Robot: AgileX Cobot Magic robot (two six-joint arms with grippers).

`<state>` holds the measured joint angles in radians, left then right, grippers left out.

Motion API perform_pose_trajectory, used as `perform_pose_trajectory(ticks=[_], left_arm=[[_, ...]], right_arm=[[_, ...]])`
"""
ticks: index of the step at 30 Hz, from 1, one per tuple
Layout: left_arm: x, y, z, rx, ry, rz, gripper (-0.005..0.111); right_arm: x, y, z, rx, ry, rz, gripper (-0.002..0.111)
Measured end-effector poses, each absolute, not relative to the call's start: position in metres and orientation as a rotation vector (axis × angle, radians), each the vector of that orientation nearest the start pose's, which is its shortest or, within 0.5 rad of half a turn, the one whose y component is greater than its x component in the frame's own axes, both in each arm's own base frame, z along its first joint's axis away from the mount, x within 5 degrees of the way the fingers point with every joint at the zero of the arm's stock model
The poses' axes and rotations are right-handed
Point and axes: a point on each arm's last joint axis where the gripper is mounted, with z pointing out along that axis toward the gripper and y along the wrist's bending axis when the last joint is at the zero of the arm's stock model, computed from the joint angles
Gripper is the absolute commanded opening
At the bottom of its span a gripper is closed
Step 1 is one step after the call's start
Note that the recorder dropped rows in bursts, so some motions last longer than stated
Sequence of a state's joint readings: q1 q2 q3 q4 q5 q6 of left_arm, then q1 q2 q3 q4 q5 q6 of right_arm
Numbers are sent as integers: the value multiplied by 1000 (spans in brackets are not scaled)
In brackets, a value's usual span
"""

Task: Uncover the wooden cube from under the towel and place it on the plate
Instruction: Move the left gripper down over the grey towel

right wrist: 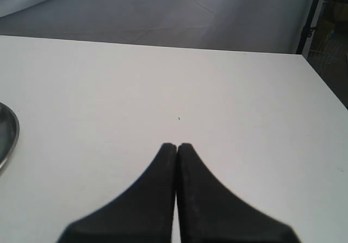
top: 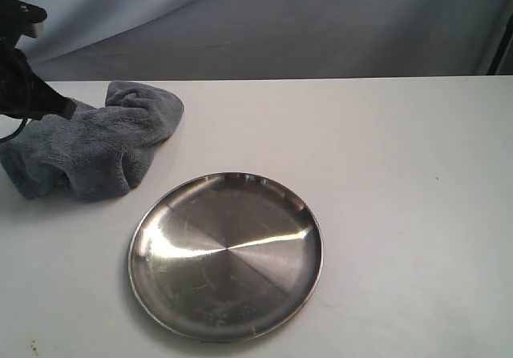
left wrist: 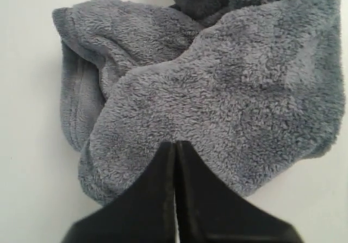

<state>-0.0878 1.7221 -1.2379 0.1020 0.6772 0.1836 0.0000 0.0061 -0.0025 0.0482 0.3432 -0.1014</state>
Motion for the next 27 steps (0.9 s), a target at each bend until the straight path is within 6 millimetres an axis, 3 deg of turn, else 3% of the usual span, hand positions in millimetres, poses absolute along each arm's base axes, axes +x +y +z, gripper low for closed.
perform_pose_trajectory(ticks=[5, 9, 15, 19, 22, 27], left_arm=[[359, -24, 216, 564, 2791, 163, 0], [360, -33, 206, 675, 2829, 34, 0], [364, -58, 213, 784, 2652, -325, 0], [379, -68, 229, 589, 2463, -423, 0], [387, -65, 244, 485, 2352, -369, 0], [392, -53, 250, 557, 2283, -137, 0]], right_arm=[[54, 1, 183, -63, 1829, -25, 0], [54, 1, 183, -63, 1829, -25, 0], [54, 1, 183, -63, 1829, -25, 0], [54, 1, 183, -63, 1829, -25, 0], [54, 1, 183, -63, 1829, -25, 0], [54, 1, 183, -63, 1829, -25, 0]])
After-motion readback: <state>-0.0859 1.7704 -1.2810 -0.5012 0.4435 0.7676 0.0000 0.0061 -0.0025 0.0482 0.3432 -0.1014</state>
